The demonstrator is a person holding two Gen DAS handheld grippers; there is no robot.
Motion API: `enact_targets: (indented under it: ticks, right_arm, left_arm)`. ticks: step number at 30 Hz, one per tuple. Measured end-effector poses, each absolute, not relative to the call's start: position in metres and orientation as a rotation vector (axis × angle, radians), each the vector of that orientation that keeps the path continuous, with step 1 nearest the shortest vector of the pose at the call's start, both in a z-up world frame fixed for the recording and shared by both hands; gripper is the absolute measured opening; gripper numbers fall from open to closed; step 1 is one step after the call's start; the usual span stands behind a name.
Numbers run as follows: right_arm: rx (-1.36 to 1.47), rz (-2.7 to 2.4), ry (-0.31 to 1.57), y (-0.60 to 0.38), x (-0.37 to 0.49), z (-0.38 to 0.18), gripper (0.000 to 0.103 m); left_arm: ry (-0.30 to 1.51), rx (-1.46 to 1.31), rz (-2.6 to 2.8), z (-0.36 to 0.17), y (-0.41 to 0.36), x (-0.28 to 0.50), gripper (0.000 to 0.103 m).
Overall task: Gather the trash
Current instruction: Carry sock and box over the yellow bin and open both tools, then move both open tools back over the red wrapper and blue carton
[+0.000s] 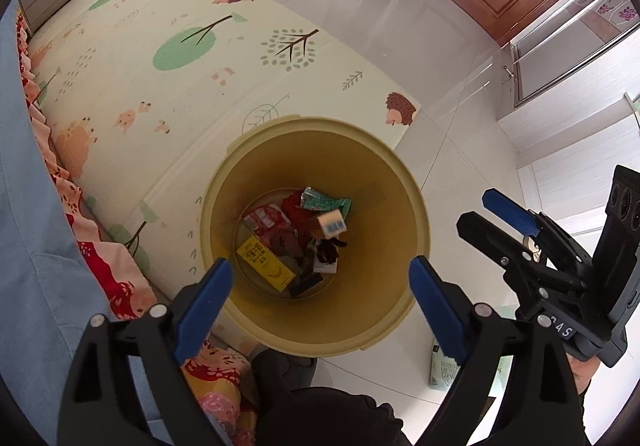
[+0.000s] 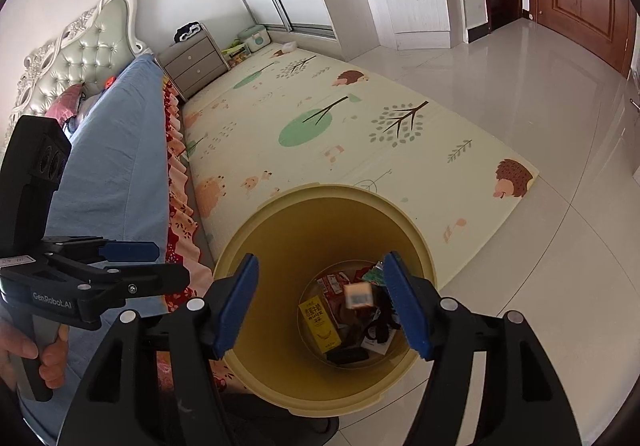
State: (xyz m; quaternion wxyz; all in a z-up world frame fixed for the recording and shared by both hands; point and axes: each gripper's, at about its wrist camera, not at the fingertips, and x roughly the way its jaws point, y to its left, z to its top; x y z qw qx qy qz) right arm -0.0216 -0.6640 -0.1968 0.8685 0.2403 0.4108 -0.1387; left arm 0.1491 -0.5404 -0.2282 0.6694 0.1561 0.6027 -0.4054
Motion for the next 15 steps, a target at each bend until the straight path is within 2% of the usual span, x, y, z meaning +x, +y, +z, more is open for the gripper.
enact_targets:
  ticks: [8,15]
  right_arm:
    - [0.526,-0.296,0.850,-0.666,-0.027,-0.187,0.063]
    - [0.499,-0.284,0.810,-0.655,-0.031,-0.164,0.063]
  left_arm:
    - [1.290,0.369,-0.924,-0.211,-0.539,0.140,0.089]
    - [1.183,0.358,-0.909,-0.173,-0.525,0.134,0.089]
